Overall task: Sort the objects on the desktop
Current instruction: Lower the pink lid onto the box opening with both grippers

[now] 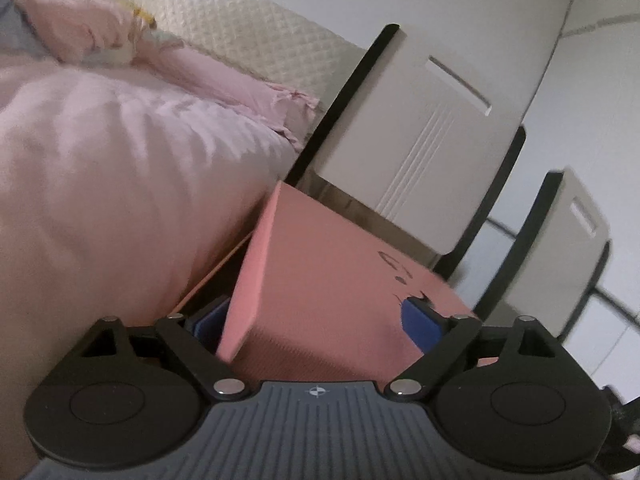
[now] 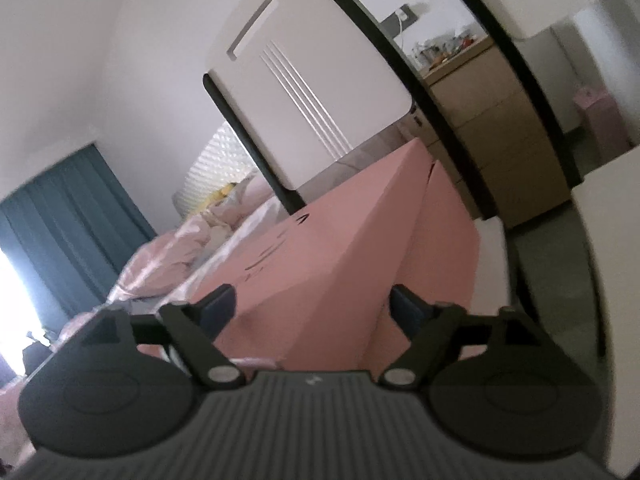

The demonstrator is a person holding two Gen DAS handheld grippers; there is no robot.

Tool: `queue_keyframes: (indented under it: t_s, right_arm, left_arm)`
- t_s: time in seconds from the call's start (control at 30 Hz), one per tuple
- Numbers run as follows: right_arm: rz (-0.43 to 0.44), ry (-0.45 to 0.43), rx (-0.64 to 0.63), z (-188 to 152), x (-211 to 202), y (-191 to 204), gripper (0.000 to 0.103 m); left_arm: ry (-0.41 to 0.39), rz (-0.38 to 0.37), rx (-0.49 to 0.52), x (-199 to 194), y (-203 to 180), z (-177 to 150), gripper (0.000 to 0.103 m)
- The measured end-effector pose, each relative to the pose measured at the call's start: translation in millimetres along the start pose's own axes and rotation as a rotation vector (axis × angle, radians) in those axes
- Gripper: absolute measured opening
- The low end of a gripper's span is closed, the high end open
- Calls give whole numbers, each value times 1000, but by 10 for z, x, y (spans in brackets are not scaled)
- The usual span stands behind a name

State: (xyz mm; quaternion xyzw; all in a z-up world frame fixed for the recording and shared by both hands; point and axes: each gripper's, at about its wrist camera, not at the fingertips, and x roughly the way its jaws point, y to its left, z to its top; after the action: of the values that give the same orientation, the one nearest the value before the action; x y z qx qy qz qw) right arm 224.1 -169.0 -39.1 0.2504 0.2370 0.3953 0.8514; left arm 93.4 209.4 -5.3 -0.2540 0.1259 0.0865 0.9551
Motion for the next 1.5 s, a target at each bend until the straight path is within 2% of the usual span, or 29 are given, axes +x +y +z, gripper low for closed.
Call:
queue_keyframes:
  t_s: [0.17,0.4,0.63,0.7,0.8,0.97,1.2,1.5]
  right_arm:
    - [-68,-23,-77,-45,-66,49,91]
    - [-145,-65,-97,-82,-196,38,92]
    - [-121,-48,-53,-122,-237,28,92]
    - [-114,-39,-68,-117,-230,73,88]
    - [-93,-27,-85,-125,-228,148,77]
    - [-124,-30,-97,-164,-280,257,74]
    - [-119,-28,-81,-195,-276,306,74]
    - [-62,-14,-101,-213,-219,430,71]
  left_arm:
    - [-77,88,83,-92,-131,-56,101]
    - [-78,110,106,-108,-186,-89,101]
    - [-78,114,200,-55,-323,-175,101]
    - [-76,113,225,-34,-355,-196,101]
    - [-66,94,234,-10,-349,-181,102]
    - [-40,72,265,77,-383,-128,102]
    - [-66,136,330,239,-491,-53,103]
    - [-46,176,256,198,-243,-30,103]
